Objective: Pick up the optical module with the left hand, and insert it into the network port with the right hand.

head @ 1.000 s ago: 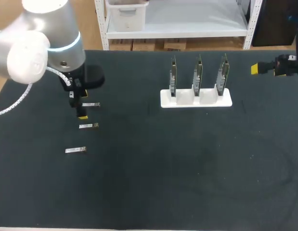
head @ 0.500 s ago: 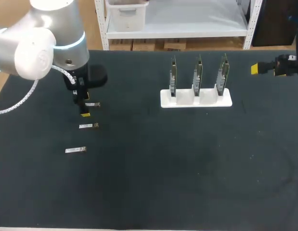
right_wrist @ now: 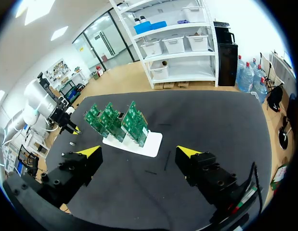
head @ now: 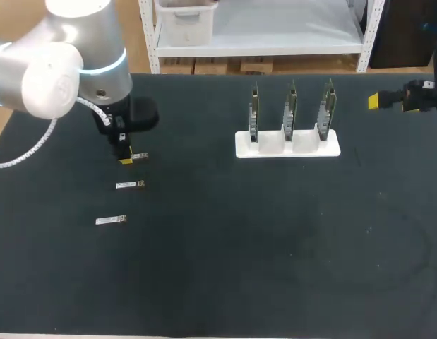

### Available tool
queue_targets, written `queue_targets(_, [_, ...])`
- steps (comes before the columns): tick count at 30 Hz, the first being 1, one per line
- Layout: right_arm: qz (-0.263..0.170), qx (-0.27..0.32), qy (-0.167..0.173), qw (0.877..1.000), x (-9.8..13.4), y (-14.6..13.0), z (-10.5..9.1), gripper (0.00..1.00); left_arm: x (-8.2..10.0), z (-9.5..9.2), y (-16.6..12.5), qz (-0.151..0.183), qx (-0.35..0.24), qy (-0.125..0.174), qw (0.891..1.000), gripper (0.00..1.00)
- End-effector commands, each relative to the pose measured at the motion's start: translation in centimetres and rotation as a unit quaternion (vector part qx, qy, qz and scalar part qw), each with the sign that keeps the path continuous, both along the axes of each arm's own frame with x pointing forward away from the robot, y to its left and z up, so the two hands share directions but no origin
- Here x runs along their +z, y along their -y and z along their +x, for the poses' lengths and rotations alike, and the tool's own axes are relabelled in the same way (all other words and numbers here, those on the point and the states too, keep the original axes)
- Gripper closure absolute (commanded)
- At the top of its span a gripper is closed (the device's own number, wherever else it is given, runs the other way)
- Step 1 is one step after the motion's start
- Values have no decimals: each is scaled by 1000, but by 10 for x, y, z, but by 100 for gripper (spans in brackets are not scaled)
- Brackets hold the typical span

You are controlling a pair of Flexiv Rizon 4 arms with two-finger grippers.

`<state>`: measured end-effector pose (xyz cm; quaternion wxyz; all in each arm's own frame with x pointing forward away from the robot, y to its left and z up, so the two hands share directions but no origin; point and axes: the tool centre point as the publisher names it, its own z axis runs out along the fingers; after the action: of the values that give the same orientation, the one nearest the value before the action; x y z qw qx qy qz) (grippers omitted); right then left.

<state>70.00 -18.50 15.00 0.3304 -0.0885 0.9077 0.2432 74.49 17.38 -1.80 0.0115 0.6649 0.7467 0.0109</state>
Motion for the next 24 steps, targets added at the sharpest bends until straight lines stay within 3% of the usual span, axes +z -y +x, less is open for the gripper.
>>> queue_targets(1, [0,0,0,1000,0,0,0,0,0,-1,-1,0,2,4,1000,100])
queue_targets(3, [0,0,0,1000,0,0,0,0,1,0,-1,-5,8,6,1000,100])
queue_targets(6, [0,0,0,1000,0,0,0,0,14,6,2,-43,28,2,999,100])
queue_targets(7, [0,0,0,1000,0,0,0,0,24,11,5,-78,51,-1,996,100])
queue_targets(8, [0,0,0,1000,0,0,0,0,40,20,10,-131,95,-22,986,100])
queue_targets(10, [0,0,0,1000,0,0,0,0,71,34,16,-239,145,-25,960,100])
queue_targets(11, [0,0,0,1000,0,0,0,0,87,41,18,-285,173,-39,942,100])
queue_targets(13, [0,0,0,1000,0,0,0,0,120,51,21,-375,218,-38,900,100])
queue_targets(15, [0,0,0,1000,0,0,0,0,148,58,24,-447,245,-35,860,100])
queue_targets(18, [0,0,0,1000,0,0,0,0,181,60,30,-528,251,-22,811,100])
queue_targets(21, [0,0,0,1000,0,0,0,0,202,58,39,-570,235,2,788,100])
queue_targets(24, [0,0,0,1000,0,0,0,0,213,57,49,-590,220,23,777,100])
